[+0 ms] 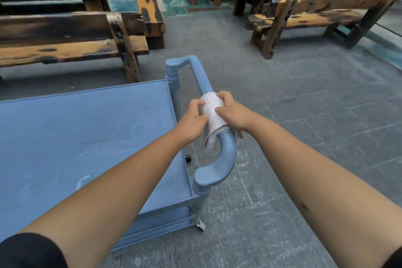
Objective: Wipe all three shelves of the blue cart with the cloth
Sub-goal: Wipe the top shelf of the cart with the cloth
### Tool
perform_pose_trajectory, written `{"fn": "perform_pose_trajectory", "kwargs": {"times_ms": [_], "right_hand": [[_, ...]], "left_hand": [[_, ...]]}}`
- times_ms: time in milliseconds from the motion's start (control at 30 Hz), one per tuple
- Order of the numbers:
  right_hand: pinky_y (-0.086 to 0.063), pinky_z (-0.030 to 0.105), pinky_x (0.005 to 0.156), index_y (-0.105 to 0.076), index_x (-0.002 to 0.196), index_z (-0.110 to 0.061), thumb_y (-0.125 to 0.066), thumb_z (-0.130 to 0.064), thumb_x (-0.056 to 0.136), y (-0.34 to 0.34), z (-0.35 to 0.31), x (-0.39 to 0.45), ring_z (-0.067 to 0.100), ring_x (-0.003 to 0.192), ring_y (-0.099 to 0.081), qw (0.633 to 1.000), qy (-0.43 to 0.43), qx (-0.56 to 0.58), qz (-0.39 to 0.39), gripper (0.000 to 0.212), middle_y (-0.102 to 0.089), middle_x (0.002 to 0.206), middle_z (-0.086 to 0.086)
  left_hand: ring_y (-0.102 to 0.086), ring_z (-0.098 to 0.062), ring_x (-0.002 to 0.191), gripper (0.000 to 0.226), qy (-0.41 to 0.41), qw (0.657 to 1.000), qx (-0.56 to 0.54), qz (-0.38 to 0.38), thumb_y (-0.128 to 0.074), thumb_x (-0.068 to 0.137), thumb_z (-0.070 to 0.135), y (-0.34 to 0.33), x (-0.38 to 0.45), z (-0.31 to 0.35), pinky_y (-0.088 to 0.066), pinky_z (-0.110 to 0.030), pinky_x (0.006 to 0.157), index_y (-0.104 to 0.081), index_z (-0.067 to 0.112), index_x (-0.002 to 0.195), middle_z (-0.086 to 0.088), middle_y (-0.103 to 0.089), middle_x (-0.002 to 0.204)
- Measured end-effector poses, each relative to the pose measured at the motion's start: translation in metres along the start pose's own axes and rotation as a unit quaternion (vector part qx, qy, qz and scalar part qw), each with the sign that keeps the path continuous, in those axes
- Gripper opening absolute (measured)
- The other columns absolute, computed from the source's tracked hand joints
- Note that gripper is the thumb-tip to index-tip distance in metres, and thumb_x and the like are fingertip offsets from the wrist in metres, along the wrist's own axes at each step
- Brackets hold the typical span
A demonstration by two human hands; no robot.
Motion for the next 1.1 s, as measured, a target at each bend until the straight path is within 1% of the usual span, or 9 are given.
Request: {"fn": "perform_pose_trajectory", "kwargs": {"times_ms": [100,167,233,400,600,733,800,967,1100], "right_hand": [[-0.040,0.038,0.093,-0.023,0.146,-0.022,-0.048,-0.020,0.092,0.002,-0.003,0.003,0.025,0.116,-0.050,1.000,0.009,0.014,0.002,0.059,-0.046,0.139,0.014],[-0.030,0.044,0.112,-0.016,0.153,-0.022,-0.052,-0.020,0.091,0.005,-0.003,0.002,0.026,0.138,-0.033,1.000,0.010,0.022,0.003,0.072,-0.028,0.155,0.011],[-0.023,0.047,0.116,-0.017,0.154,-0.021,-0.056,-0.023,0.090,0.009,0.000,0.003,0.028,0.143,-0.025,1.000,-0.005,0.021,0.014,0.075,-0.024,0.157,0.011],[-0.042,0.048,0.103,-0.056,0.128,-0.023,-0.061,-0.026,0.085,0.016,-0.005,0.004,0.030,0.121,-0.049,1.000,0.002,0.000,0.020,0.043,-0.053,0.127,0.012],[-0.042,0.041,0.098,-0.056,0.105,-0.024,-0.070,-0.034,0.082,0.030,-0.014,0.000,0.025,0.112,-0.046,0.994,0.033,-0.090,0.049,0.030,-0.049,0.115,0.006],[-0.040,0.039,0.082,-0.048,0.095,-0.024,-0.076,-0.037,0.078,0.036,-0.042,-0.014,0.021,0.095,-0.050,0.977,0.103,-0.179,0.048,0.035,-0.053,0.095,-0.002],[-0.036,0.037,0.076,-0.046,0.094,-0.024,-0.076,-0.039,0.077,0.036,-0.058,-0.021,0.020,0.086,-0.053,0.964,0.130,-0.228,0.047,0.037,-0.056,0.086,-0.006],[-0.039,0.040,0.086,-0.054,0.106,-0.027,-0.071,-0.044,0.080,0.025,-0.092,-0.034,0.018,0.088,-0.054,0.926,0.162,-0.341,-0.017,0.035,-0.060,0.090,-0.009],[-0.047,0.038,0.074,-0.062,0.094,-0.024,-0.069,-0.032,0.080,0.004,-0.125,-0.044,0.020,0.086,-0.057,0.921,0.189,-0.338,-0.046,0.018,-0.063,0.084,-0.006]], "left_hand": [[-0.048,-0.006,0.092,0.033,0.024,0.999,-0.038,0.003,-0.048,0.094,0.013,-0.001,0.007,-0.001,-0.037,-0.020,0.070,-0.033,0.022,0.122,0.001,-0.046,0.121],[-0.052,-0.009,0.100,0.038,0.039,0.996,-0.075,-0.001,-0.054,0.090,0.014,0.002,0.008,-0.003,-0.043,-0.027,0.082,-0.036,0.021,0.123,0.000,-0.050,0.123],[-0.057,-0.015,0.105,0.044,0.059,0.993,-0.105,-0.007,-0.061,0.084,0.019,0.007,0.009,-0.008,-0.047,-0.034,0.090,-0.043,0.022,0.124,0.001,-0.057,0.120],[-0.064,-0.020,0.101,0.026,0.057,0.994,-0.094,-0.025,-0.067,0.086,0.027,0.016,0.011,-0.010,-0.051,-0.036,0.087,-0.063,0.018,0.110,-0.003,-0.068,0.108],[-0.061,-0.017,0.084,0.020,0.033,0.995,-0.094,-0.030,-0.075,0.081,0.020,0.027,-0.002,-0.001,-0.048,-0.032,0.072,-0.062,0.014,0.095,-0.005,-0.066,0.094],[-0.058,-0.015,0.079,0.021,0.008,0.997,-0.066,-0.028,-0.078,0.076,0.016,0.040,-0.012,0.012,-0.044,-0.029,0.066,-0.060,0.022,0.085,0.000,-0.063,0.086],[-0.056,-0.012,0.076,0.022,0.003,0.998,-0.058,-0.027,-0.080,0.075,0.018,0.050,-0.019,0.015,-0.043,-0.027,0.063,-0.060,0.023,0.084,0.003,-0.062,0.084],[-0.053,-0.006,0.073,0.024,-0.047,0.998,0.043,-0.023,-0.079,0.078,0.024,0.085,-0.044,0.022,-0.041,-0.023,0.060,-0.058,0.020,0.088,0.006,-0.060,0.082],[-0.053,0.008,0.072,0.020,-0.078,0.995,0.057,-0.005,-0.075,0.083,0.021,0.123,-0.076,0.018,-0.038,-0.010,0.059,-0.058,0.026,0.093,0.015,-0.060,0.083]]}}
Point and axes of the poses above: each hand's wrist, its own x-axis towards the middle knuckle, its own y-axis out of the back of the hand, z = x × y, the point moved 9 cm from there along x, towards the middle knuckle
